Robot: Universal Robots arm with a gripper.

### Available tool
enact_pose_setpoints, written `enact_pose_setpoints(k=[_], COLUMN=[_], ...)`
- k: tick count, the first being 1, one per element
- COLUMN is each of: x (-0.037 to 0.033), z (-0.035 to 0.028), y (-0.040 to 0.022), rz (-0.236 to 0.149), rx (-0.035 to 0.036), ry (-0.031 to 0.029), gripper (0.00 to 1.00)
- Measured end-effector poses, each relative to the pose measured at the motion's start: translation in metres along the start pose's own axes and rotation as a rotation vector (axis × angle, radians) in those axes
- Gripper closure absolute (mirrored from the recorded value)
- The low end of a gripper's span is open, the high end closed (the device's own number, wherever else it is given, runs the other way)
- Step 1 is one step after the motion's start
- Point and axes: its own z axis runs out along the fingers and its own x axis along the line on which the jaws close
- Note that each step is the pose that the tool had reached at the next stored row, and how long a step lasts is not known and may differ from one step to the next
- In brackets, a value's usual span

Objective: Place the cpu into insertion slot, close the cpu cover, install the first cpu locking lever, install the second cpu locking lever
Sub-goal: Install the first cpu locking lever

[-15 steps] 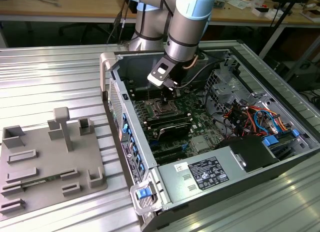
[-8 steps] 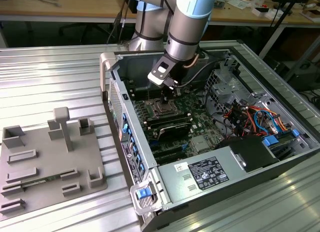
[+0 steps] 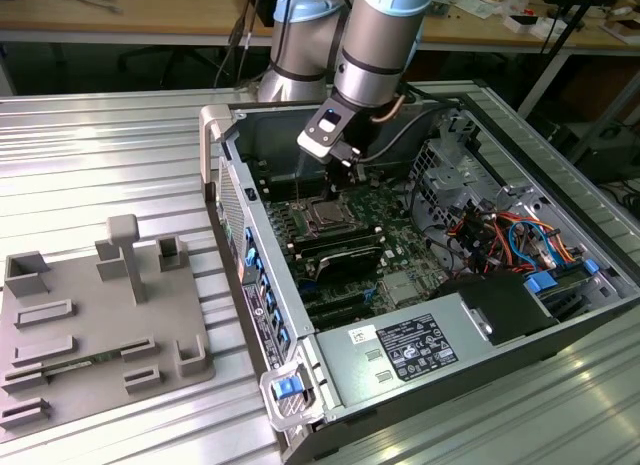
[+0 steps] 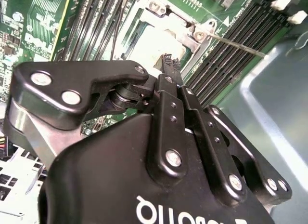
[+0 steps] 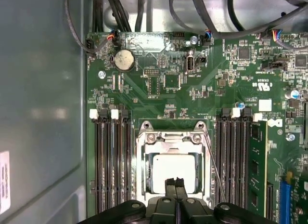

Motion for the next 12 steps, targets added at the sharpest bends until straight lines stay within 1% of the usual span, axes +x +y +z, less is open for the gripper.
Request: enact_pose_setpoints(k=[2, 3, 4, 6, 7, 8, 9, 10, 12], x=[0.0000, 0.0000, -0.0001, -0.0003, -0.0005, -0.0006, -0.0007, -0.0007, -0.0007], z=[-0.0001, -0.0007, -0.0030, -0.0095, -0.0165, -0.0202, -0.0222, -0.0224, -0.0224], y=[-0.0043, -0.0051, -0.0053, -0.0054, -0.0055, -0.0058, -0.0063, -0.0062, -0.0062], rz=[0.000, 0.000, -0.001, -0.001, -0.001, -0.002, -0.004, -0.021, -0.100], rx=[0.0000, 0.0001, 0.0000, 0.0000, 0.0000, 0.0000, -0.0001, -0.0009, -0.0035], ry=[0.0000, -0.0003, -0.0002, -0.0002, -0.0003, -0.0004, -0.0005, -0.0006, -0.0018], gripper=[0.89, 0.89, 0.89, 0.89, 0.89, 0.89, 0.89, 0.89, 0.89])
